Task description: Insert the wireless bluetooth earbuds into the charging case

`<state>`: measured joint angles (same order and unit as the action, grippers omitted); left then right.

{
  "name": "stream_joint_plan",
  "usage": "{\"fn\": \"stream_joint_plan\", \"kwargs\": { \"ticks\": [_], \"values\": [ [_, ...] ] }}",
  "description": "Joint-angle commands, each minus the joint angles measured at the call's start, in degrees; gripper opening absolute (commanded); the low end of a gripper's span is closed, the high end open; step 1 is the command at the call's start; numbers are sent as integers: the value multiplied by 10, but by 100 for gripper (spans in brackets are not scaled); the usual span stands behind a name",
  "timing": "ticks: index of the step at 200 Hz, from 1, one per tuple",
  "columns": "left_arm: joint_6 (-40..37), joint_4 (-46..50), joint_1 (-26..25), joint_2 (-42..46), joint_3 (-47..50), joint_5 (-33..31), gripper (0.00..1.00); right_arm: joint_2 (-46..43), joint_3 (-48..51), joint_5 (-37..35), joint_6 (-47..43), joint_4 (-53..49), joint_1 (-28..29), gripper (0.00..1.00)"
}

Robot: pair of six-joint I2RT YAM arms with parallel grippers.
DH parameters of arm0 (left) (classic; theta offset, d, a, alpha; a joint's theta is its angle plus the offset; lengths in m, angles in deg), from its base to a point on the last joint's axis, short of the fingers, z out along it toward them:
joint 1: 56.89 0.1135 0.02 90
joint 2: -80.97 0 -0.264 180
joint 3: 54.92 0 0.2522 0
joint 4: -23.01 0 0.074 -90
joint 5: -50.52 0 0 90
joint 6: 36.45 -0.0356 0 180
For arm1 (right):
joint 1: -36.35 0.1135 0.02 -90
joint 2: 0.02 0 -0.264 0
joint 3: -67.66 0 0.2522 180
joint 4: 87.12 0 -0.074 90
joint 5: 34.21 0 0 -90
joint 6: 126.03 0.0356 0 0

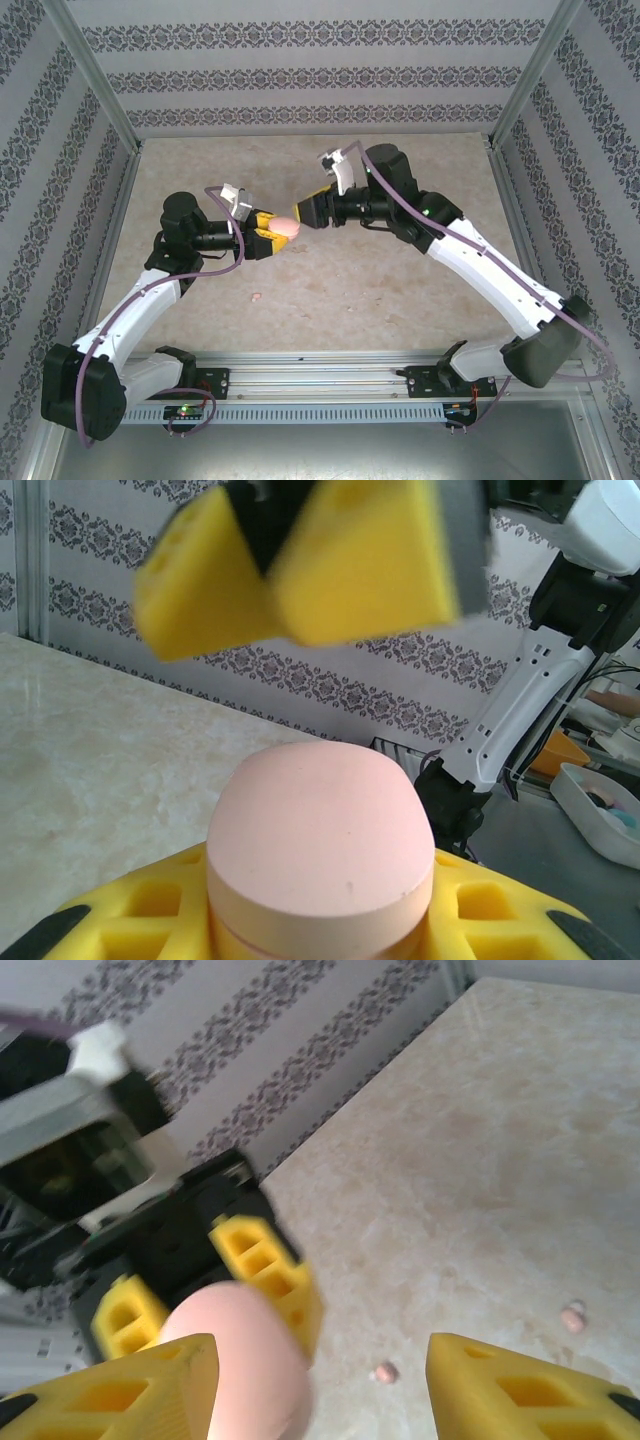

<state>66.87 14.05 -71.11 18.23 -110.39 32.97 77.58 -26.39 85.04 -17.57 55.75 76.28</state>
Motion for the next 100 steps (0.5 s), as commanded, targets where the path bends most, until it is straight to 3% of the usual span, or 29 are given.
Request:
{"fn": "stream_joint_plan", "kwargs": {
  "ticks": [1,34,100],
  "values": [
    [0,-32,-4,-5,5,19,17,-16,16,-3,-70,-13,15,60],
    [14,-42,-4,-6,4,28,17,-1,3,-4,-123,-44,30,65],
    [16,-41,-4,-7,3,34,17,32,-18,11,-159,-51,36,66]
  ]
}}
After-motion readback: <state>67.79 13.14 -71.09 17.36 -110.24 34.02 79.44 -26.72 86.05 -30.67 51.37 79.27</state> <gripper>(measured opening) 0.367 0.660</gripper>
